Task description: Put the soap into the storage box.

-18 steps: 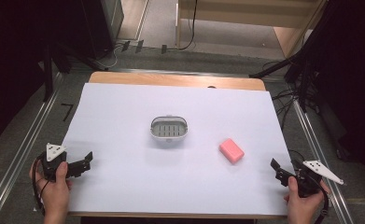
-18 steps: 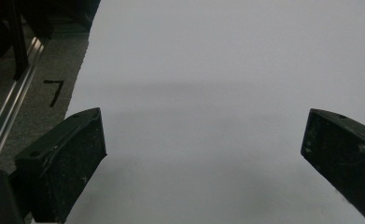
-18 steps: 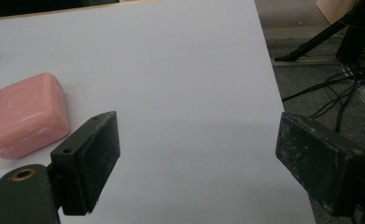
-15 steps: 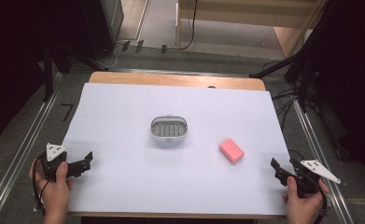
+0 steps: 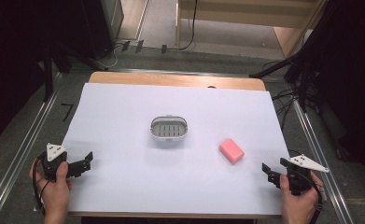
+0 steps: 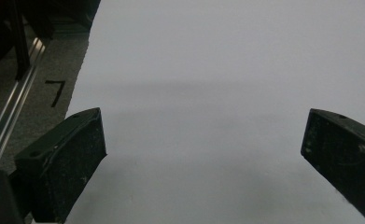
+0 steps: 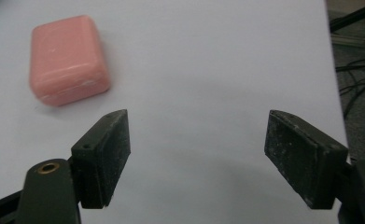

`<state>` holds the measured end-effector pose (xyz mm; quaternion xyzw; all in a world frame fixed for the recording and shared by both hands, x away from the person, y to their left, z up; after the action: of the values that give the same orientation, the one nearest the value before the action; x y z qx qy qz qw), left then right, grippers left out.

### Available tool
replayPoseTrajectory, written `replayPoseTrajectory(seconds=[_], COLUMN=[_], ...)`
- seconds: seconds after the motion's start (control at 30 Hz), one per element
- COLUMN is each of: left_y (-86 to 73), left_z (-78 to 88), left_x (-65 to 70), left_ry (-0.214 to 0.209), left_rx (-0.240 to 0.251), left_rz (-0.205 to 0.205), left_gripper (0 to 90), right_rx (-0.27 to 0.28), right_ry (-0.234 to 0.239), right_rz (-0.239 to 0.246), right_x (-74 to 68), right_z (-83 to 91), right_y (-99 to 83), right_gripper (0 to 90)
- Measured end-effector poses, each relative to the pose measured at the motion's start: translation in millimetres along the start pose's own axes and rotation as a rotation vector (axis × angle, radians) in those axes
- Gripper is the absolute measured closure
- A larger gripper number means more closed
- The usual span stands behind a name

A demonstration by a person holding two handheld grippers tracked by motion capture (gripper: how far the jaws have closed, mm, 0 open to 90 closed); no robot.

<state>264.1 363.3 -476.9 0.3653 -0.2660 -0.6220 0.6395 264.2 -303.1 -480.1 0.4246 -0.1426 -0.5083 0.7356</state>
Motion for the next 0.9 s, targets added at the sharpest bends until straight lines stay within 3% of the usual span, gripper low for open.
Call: replayPoseTrajectory(seconds=[0.03, 0.13, 0.17, 0.9], left_y=[0.0, 0.0, 0.0, 0.2], left_z=[0.1, 0.3, 0.4, -0.8], left_x=[0.1, 0.2, 0.4, 0.9], left_ry=[-0.001, 0.001, 0.001, 0.004], left_rx=[0.0, -0.001, -0.001, -0.009], left_rz=[-0.003, -0.004, -0.005, -0.009], left_gripper=[0.1, 0.1, 0.1, 0.1], right_rx=[-0.06, -0.094, -0.127, -0.291], right_ry=[0.017, 0.027, 0.025, 0.042], right_rz=[0.004, 0.02, 0.046, 0.111], right_x=[-0.8, -1.8, -3.4, -18.1], right_z=[-1.8, -4.2, -7.4, -30.0], right_y=[4.8, 7.3, 9.9, 40.6], right_gripper=[16.4, 14.0, 14.0, 16.5])
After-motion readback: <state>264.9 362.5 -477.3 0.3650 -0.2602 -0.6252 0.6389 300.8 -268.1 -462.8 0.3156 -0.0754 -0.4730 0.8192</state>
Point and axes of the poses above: each handheld gripper's, and its own axes: z roughly backward along the jaws, y roughly out of its top, x roughly to its right, the point moved 2 cm from there along -z, roughly forward along the jaws, and after that the axes turned 11 degrees about y, right-handed, at the moved point
